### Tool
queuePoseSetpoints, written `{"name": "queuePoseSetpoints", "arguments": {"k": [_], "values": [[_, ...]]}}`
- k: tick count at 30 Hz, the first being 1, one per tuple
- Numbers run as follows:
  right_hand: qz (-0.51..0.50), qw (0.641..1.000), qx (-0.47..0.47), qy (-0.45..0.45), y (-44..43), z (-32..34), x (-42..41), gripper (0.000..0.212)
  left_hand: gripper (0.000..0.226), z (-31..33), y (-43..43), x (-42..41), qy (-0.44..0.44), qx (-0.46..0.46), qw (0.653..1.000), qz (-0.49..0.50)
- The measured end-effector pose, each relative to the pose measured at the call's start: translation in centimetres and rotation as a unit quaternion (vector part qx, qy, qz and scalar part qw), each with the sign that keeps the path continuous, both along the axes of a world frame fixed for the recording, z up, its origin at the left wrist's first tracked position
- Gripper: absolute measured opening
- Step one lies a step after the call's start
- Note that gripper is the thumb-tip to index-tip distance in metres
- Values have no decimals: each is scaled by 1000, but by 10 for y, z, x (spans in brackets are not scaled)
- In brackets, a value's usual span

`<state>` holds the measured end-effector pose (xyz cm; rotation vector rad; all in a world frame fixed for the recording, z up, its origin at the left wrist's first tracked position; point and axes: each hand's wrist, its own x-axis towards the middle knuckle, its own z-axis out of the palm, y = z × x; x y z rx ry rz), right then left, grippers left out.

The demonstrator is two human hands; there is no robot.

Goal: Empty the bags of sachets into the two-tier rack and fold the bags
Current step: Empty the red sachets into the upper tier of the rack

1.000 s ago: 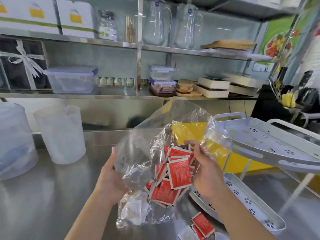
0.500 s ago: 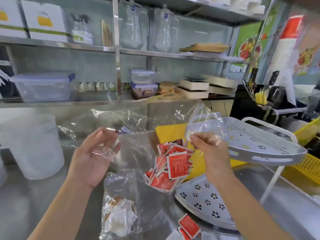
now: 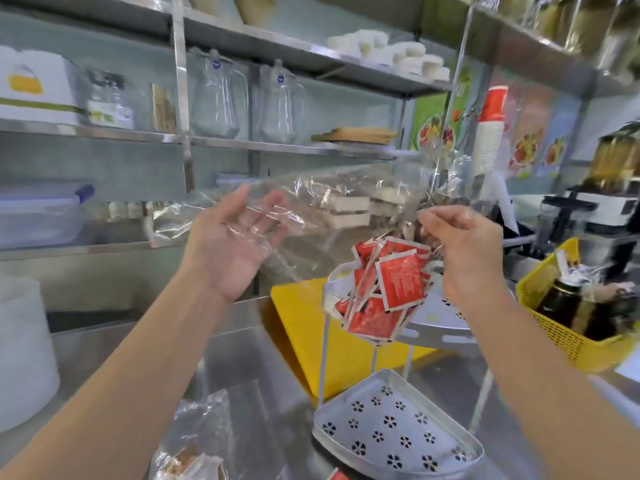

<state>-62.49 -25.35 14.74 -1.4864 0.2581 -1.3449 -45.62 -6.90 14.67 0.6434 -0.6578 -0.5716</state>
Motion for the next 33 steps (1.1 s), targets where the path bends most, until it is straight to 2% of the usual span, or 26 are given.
{"name": "queuePoseSetpoints", "arguments": {"k": [4,7,11,15,17,21,23,25,27,29,31,33], "values": [[-40,999,-1,-28,-16,42,-20,26,31,32,-31,-10,-21,-27,999,-15],[-89,995,-1,-37,-36,62,-38,19,25,46,-59,-20,-20,-29,999,-31],[-135,990,13,21,-61,58,-49,22,7,37,-92,-19,-49,31,998,-20],[-165,979,38,113,-88,38,-65,19,13,16,-116,-15,43,62,995,-68],[-166,977,62,120,-98,27,-73,16,12,4,-121,-6,60,70,994,-61],[-174,975,90,103,-111,21,-88,10,13,-14,-123,10,23,158,987,12],[-170,977,76,102,-114,26,-93,18,11,-14,-120,20,22,157,987,-9],[-163,980,54,102,-117,31,-96,21,30,-12,-114,32,32,140,988,-59],[-149,982,32,109,-119,34,-97,18,69,-10,-108,42,46,120,984,-123],[-132,984,20,122,-121,34,-98,15,94,-6,-103,50,45,115,977,-176],[-120,982,10,147,-122,34,-98,12,99,2,-96,54,-19,179,958,-221],[-113,978,2,173,-123,35,-97,10,82,14,-92,52,-128,266,927,-232]]}}
